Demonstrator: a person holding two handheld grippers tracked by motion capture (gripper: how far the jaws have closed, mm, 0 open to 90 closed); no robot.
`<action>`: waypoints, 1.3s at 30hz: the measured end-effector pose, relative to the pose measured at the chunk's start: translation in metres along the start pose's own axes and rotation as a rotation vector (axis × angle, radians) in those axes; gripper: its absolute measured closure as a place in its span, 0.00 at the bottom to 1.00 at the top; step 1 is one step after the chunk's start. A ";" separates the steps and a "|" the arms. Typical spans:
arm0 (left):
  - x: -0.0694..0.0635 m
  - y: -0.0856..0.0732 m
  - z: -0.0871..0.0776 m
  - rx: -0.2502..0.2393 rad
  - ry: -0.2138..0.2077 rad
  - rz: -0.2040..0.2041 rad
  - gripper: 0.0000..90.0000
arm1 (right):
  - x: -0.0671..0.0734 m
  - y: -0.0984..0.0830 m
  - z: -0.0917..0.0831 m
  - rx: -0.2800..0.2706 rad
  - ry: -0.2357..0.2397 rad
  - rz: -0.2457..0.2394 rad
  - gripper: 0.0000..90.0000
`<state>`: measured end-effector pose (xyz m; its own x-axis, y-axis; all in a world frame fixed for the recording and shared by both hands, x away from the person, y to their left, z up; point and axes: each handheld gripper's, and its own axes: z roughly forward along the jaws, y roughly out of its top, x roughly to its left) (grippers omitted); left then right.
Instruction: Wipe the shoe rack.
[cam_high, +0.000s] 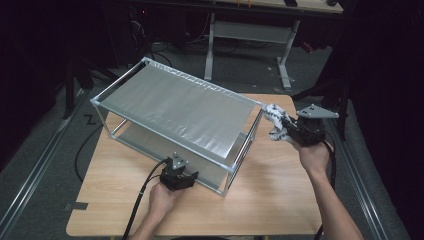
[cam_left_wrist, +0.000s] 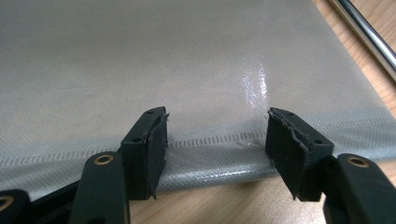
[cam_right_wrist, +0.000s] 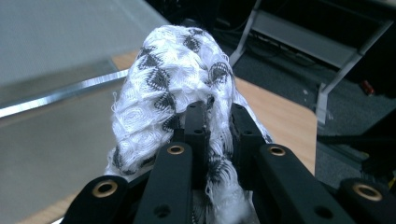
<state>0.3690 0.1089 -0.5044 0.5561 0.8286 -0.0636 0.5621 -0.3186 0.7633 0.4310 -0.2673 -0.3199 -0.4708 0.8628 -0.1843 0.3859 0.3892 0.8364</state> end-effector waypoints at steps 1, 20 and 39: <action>0.000 0.000 0.000 0.000 0.000 0.001 0.44 | 0.000 0.003 -0.001 -0.005 0.000 0.000 0.89; 0.000 0.000 0.000 0.003 -0.004 -0.001 0.44 | 0.019 0.043 0.034 0.026 -0.001 -0.039 0.89; 0.000 0.001 0.001 0.005 -0.006 -0.001 0.44 | 0.044 0.040 0.029 0.029 0.101 -0.124 0.89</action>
<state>0.3702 0.1085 -0.5045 0.5596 0.8259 -0.0684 0.5653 -0.3200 0.7603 0.4486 -0.2051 -0.3096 -0.5932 0.7710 -0.2315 0.3418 0.5016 0.7947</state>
